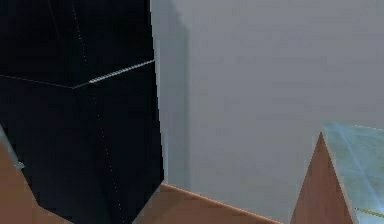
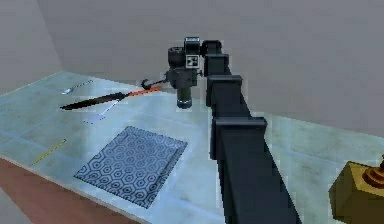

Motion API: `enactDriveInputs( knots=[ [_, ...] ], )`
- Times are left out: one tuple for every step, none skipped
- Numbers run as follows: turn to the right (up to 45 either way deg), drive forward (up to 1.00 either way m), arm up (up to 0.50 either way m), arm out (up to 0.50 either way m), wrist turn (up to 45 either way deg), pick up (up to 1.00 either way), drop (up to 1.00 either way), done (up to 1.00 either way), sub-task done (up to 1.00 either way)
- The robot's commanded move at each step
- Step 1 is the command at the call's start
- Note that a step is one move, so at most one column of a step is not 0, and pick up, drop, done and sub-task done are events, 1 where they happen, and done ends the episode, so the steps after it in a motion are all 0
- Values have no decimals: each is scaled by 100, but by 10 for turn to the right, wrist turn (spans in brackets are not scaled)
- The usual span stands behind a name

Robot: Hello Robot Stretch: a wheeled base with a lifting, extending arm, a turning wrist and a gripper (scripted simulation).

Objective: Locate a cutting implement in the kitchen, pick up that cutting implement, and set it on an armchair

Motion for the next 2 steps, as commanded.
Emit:
enactDriveInputs(
  knots=[
    [0,0,0,0,-450,0,0,0,0],
    [0,0,0,0,-450,0,0,0,0]
  ],
)
